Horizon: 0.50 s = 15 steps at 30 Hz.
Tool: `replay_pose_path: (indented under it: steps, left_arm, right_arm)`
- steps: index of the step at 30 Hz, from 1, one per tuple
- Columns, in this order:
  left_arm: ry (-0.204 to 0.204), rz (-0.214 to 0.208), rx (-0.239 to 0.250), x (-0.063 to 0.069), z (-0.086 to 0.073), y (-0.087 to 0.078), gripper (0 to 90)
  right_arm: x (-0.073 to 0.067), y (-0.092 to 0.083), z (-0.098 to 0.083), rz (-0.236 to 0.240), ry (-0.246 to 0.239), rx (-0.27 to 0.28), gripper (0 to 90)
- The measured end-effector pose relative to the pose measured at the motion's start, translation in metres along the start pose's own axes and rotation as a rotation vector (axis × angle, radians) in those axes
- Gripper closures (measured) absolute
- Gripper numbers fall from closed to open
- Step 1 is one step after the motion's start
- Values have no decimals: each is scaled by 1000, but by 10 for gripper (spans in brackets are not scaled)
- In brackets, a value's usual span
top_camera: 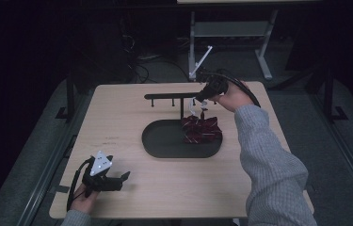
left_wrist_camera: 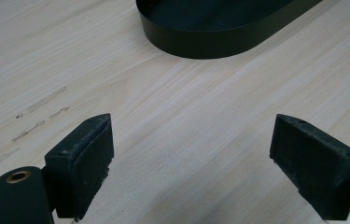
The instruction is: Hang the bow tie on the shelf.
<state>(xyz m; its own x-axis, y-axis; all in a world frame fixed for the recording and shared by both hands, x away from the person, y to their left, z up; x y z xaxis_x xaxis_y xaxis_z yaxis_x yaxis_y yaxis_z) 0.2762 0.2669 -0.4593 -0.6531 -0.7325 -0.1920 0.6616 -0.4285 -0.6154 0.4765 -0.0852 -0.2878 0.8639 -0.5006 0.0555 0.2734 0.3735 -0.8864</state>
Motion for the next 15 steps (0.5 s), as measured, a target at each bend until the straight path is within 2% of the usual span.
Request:
replay_pose_path:
  steps: [15]
  left_arm:
    - [-1, -1, -2, 0, 0, 1, 133]
  right_arm:
    - [-1, 2, -7, 28, -1, 5, 817]
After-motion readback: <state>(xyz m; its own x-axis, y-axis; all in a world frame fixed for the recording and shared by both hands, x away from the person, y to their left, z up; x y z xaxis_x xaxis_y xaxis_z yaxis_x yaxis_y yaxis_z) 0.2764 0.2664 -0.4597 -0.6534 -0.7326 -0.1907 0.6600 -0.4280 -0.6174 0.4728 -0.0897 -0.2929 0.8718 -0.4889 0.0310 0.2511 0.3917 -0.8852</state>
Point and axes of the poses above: each handheld gripper's, and its own axes: y roughly forward along the jaws, z roughly out of its top, x roughly to its right, the point moved 2 cm from there along y, roughly forward along the jaws, and after that the axes turned 3 degrees about y, right-handed, at the moved point
